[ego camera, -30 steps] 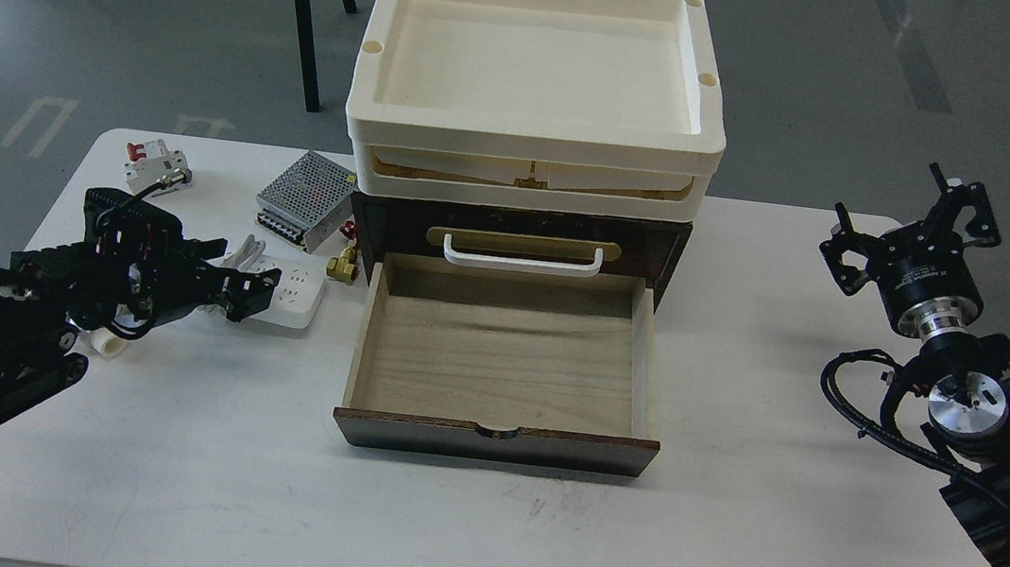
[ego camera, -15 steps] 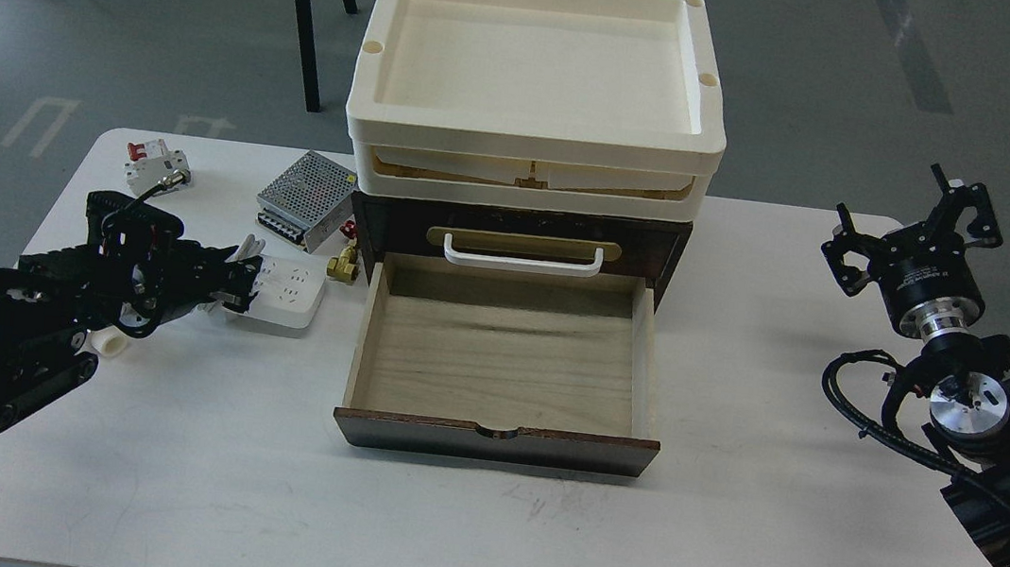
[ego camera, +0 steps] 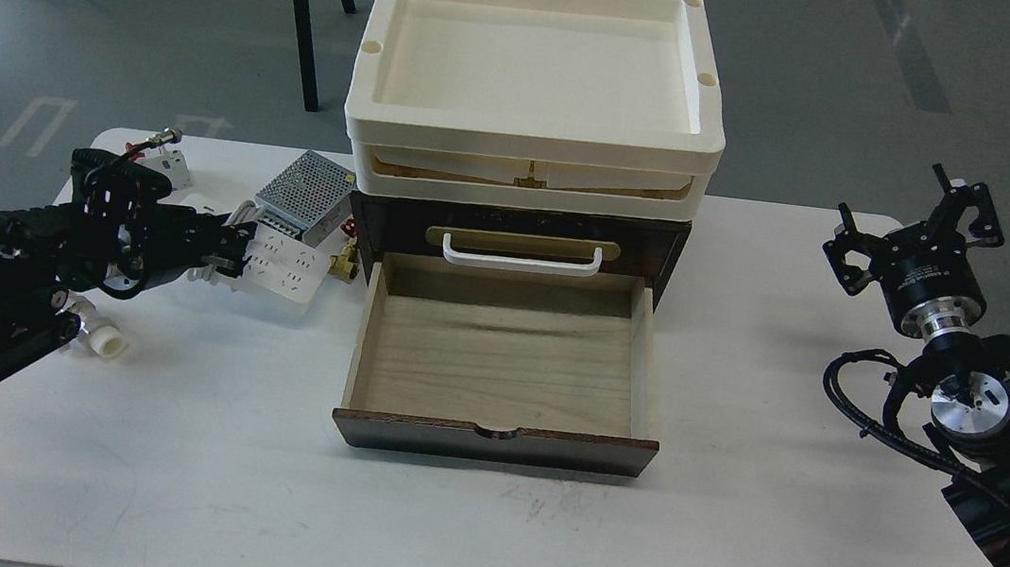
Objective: Put charging cable into cabinet
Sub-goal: 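Lower the left gripper onto the white power strip and close on it, then lift the power strip with the left gripper and swing it over the cabinet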
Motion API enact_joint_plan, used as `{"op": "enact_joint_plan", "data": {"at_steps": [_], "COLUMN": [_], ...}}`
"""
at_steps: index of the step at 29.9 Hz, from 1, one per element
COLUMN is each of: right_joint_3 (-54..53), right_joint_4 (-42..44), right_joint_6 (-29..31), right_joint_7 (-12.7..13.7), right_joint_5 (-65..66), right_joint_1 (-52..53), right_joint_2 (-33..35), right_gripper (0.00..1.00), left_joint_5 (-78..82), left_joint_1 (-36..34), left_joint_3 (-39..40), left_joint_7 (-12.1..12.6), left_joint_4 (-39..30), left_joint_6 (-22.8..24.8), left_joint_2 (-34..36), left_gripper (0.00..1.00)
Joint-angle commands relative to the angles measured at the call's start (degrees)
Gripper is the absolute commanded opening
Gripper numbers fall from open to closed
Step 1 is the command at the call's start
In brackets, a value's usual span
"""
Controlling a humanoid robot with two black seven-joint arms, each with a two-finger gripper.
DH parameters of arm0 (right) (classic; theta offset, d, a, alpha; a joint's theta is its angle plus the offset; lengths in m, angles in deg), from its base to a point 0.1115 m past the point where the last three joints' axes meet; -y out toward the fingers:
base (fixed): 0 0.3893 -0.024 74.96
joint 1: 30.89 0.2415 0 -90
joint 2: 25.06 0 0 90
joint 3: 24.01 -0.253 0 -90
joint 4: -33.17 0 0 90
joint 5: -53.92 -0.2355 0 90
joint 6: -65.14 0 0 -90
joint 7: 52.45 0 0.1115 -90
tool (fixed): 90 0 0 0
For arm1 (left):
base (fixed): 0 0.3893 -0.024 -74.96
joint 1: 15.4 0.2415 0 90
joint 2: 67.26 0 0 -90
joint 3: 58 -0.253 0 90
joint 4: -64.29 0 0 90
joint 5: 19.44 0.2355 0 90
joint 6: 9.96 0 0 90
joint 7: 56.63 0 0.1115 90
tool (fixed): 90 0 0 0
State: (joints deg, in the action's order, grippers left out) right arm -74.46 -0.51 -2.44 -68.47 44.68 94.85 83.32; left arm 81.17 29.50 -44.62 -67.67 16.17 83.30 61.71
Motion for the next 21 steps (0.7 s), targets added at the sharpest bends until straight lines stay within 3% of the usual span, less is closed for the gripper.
{"op": "enact_joint_plan", "data": {"at_steps": [1,5,10,15,21], "right_joint_3": [0.0,0.0,0.0,0.0,0.0], "right_joint_4": [0.0,0.0,0.1,0.1,0.1], "right_joint_6": [0.0,0.0,0.0,0.0,-0.1], "right_joint_7": [0.0,0.0,0.0,-0.1,-0.1], "right_joint_5": [0.0,0.0,0.0,0.0,0.0], "right_joint_1": [0.0,0.0,0.1,0.1,0.1], "right_joint_2": [0.0,0.0,0.0,0.0,0.0], "right_gripper": [1.0,1.0,1.0,1.0,1.0], "left_joint_5": [-5.0,-6.3,-6.3,-6.5,-6.5], "left_joint_1": [-3.5,-7.9,-15.7,-26.4,-29.5], "left_joint_3": [0.1,0.1,0.1,2.5,13.6], "left_joint_7": [0.0,-0.5,-3.7,-3.8,-2.4], "left_joint_4": [-7.9,-11.7,-12.6,-18.4,-36.5], "left_joint_6": [1.7,1.8,2.5,9.8,21.7], "left_joint_2": [7.6,15.2,20.9,23.7,24.9], "left_gripper": [0.02,0.02,0.02,0.02,0.02]}}
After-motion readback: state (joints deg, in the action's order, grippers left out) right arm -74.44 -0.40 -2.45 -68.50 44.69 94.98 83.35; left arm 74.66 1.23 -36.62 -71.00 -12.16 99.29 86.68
